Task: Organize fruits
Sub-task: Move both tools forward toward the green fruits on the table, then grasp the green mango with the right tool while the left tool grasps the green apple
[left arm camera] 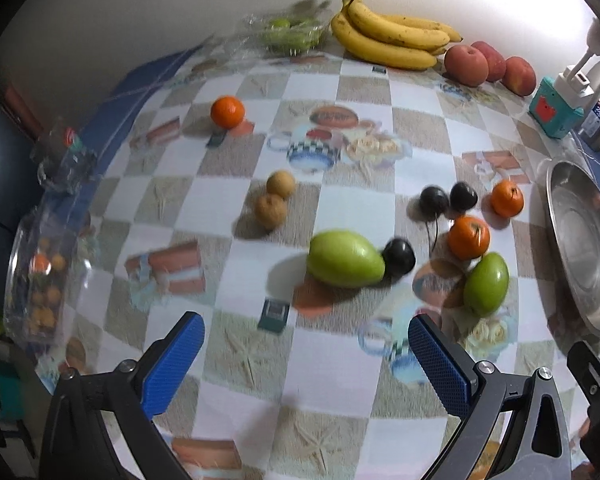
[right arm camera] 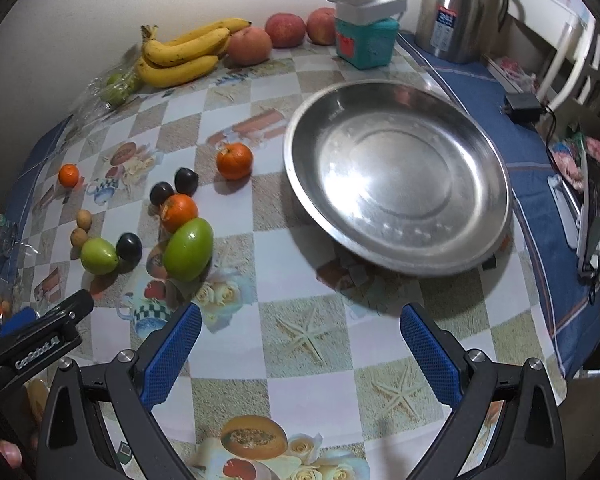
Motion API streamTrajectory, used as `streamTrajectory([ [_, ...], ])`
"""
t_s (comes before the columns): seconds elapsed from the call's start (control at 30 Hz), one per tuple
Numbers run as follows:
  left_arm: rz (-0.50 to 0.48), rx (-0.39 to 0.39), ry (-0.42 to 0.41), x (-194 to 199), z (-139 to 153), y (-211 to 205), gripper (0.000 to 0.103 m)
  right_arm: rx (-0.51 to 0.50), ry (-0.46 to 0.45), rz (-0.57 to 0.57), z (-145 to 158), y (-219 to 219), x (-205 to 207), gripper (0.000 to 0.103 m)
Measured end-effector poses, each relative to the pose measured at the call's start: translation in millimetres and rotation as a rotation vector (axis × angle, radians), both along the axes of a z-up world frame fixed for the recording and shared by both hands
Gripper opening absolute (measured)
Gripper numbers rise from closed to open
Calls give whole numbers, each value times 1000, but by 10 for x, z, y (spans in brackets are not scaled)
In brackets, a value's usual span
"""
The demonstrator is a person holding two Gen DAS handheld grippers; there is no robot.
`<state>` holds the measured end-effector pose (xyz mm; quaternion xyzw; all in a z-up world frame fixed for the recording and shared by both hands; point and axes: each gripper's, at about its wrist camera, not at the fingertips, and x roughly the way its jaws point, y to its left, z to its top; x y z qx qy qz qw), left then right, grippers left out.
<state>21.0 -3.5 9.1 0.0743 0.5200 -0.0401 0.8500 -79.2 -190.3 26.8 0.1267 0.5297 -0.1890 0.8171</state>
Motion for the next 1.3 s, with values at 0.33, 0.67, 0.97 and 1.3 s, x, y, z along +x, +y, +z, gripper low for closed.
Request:
streamTrajectory([
  [0.33,31,-105,44,360,191,-90,103,20,-34,0,129,-17,343,100],
  [0.67,87,-179,81,722,137,-106,103,102,-4,-9,62,-19,738,100],
  [0.97,184,-152,45,864,127,219,103,108,12,4,-14,2,1012,100],
  [1.3,203,-169,54,792,121,435,103,104,-19,110,-17,225,1001,100],
])
